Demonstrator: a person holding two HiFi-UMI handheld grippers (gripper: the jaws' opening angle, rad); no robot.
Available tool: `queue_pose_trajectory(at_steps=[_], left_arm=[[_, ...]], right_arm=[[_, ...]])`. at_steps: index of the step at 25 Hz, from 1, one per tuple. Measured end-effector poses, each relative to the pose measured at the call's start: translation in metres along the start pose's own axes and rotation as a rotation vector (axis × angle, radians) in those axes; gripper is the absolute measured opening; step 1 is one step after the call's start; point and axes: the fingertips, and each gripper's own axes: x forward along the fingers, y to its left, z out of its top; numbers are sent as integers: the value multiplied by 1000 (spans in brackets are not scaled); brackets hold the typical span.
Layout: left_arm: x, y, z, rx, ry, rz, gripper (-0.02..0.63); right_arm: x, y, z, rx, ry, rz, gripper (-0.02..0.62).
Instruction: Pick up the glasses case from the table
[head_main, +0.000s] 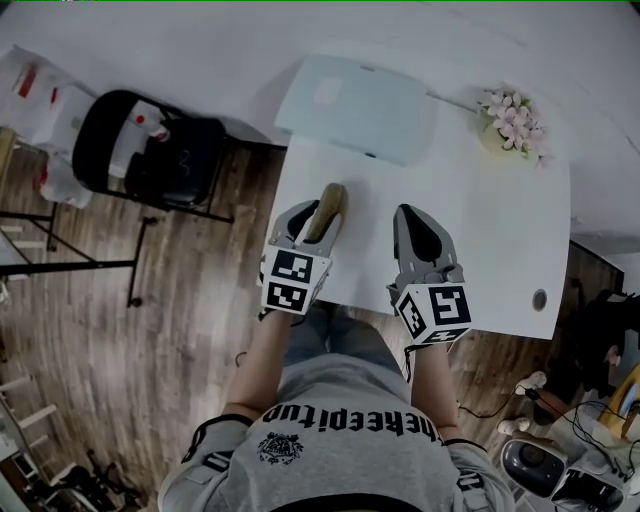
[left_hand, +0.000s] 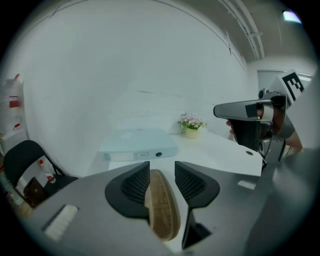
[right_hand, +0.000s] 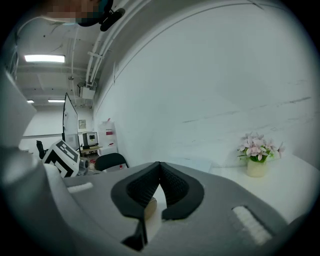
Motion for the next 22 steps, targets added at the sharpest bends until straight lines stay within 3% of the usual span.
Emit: queue_pose_trajectory(at_steps=[11, 22], left_arm=[[28, -5, -39, 41, 135, -27, 318], [48, -7, -67, 79, 234, -26, 371]], right_arm=[[3, -11, -17, 24, 45, -44, 3], [0, -22, -28, 36, 74, -89, 3]])
